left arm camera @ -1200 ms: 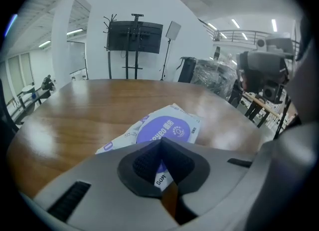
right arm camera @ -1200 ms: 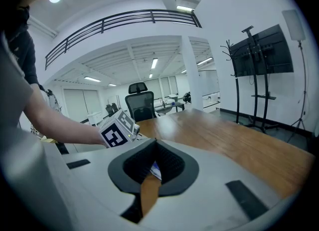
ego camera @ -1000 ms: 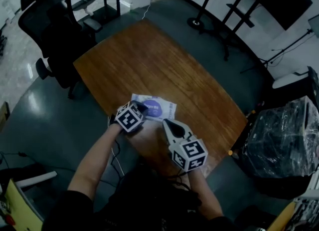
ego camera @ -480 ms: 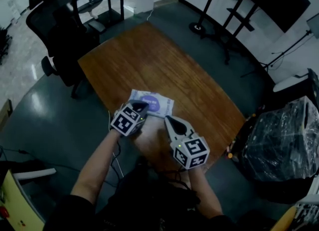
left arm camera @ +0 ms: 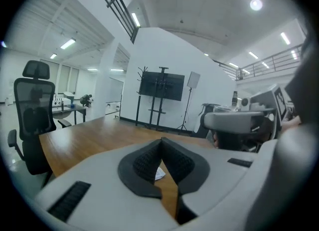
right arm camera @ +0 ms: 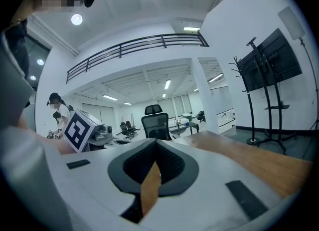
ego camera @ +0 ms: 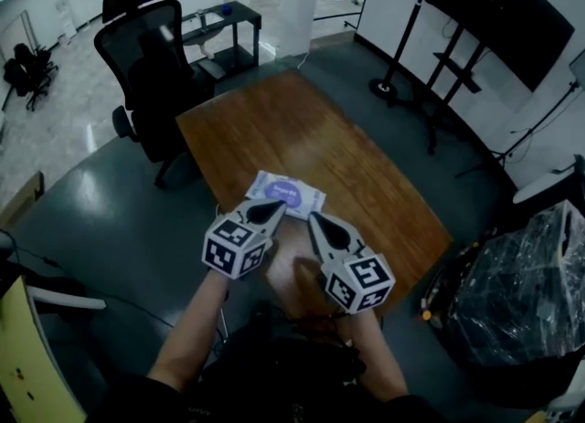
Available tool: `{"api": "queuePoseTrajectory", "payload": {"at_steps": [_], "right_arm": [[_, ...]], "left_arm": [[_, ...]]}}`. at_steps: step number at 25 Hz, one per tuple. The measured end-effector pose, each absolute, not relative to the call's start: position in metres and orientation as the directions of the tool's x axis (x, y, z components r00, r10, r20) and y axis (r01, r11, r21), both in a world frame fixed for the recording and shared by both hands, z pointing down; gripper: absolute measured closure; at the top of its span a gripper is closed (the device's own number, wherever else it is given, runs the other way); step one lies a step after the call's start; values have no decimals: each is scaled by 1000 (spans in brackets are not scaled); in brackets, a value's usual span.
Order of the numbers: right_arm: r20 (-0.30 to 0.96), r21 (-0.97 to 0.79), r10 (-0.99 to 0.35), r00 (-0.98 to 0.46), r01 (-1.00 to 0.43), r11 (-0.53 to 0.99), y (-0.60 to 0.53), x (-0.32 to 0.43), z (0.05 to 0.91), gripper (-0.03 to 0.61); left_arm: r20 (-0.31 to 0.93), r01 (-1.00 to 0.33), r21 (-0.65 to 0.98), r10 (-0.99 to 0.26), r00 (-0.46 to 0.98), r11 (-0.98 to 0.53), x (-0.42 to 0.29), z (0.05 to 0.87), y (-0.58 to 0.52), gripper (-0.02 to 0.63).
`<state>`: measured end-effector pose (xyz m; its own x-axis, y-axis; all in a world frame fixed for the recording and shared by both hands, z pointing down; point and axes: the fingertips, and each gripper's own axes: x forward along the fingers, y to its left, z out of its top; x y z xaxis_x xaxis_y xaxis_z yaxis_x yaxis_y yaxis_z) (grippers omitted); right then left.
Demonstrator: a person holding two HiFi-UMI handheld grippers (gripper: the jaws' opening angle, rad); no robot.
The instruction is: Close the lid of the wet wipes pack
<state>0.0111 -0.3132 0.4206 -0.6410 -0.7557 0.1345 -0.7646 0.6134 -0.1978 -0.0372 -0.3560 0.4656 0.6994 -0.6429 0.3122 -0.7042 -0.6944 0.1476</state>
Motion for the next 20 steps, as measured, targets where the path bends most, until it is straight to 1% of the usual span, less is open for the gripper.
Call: {"api": "queuePoseTrajectory", "payload": {"at_steps": [8, 20], "right_arm": [[36, -203, -732, -680, -723, 661, -277, 16, 388, 569], [-10, -185, -730, -683, -716, 673, -256, 29, 371, 569]], "left_arm": [[216, -751, 138, -720, 660, -646, -36, 419, -309, 611], [187, -754, 112, -732, 656, -647, -22, 401, -276, 611]]}}
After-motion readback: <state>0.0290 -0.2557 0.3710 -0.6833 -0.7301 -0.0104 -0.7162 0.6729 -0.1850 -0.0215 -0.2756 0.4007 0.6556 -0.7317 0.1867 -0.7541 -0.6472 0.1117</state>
